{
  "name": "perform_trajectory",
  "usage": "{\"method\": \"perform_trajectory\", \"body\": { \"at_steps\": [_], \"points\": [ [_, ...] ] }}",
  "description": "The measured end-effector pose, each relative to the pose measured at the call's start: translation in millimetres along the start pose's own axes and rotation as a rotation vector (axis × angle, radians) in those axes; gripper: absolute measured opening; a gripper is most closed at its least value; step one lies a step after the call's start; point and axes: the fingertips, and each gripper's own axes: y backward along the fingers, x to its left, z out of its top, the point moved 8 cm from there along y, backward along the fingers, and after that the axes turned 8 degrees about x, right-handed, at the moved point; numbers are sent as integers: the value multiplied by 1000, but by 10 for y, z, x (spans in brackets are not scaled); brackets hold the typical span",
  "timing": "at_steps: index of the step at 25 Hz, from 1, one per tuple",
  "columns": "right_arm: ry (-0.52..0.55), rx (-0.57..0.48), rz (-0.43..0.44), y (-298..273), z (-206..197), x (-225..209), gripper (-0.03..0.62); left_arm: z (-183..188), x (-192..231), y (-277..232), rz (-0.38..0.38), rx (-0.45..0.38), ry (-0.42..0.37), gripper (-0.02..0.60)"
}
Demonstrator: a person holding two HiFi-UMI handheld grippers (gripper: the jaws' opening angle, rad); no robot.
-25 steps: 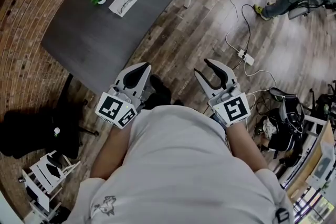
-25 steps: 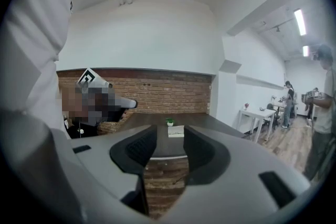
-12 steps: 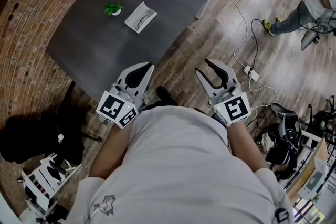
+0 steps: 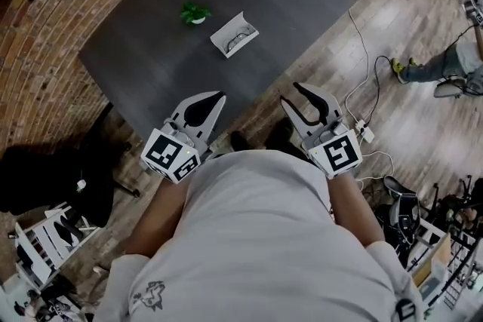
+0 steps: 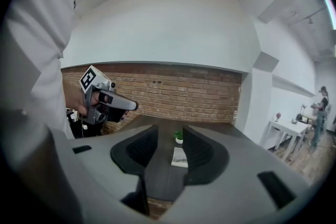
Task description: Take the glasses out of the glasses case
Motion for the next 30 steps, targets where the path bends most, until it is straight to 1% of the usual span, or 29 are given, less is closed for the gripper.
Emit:
{"method": "perform_trajectory", "body": {
  "at_steps": [4,8,10,15,19,22,26,30],
  "points": [
    [28,7,82,-284,59,-82,153,10,135,65,38,2,13,11],
    [70,-4,160,-624,151,-230,153,-2,326,86,111,-3,44,11],
    [88,7,206,-795,168,-332,153,19,398,52,143,-7,59,11],
    [115,51,345,-1280,177,-667,153,99,524,-153,219,-12,114,11],
    [169,90,444,-1625,169,-933,153,126,654,-335,303,-15,149,11],
    [188,107,513,-1883,159,-1129,153,186,755,-461,366,-24,173,11],
    [208,115,607,-2162,90,-1351,153,207,808,-622,454,-34,208,11],
    [244,137,719,-2366,26,-1484,153,203,803,-801,527,-49,241,11]
  ]
}}
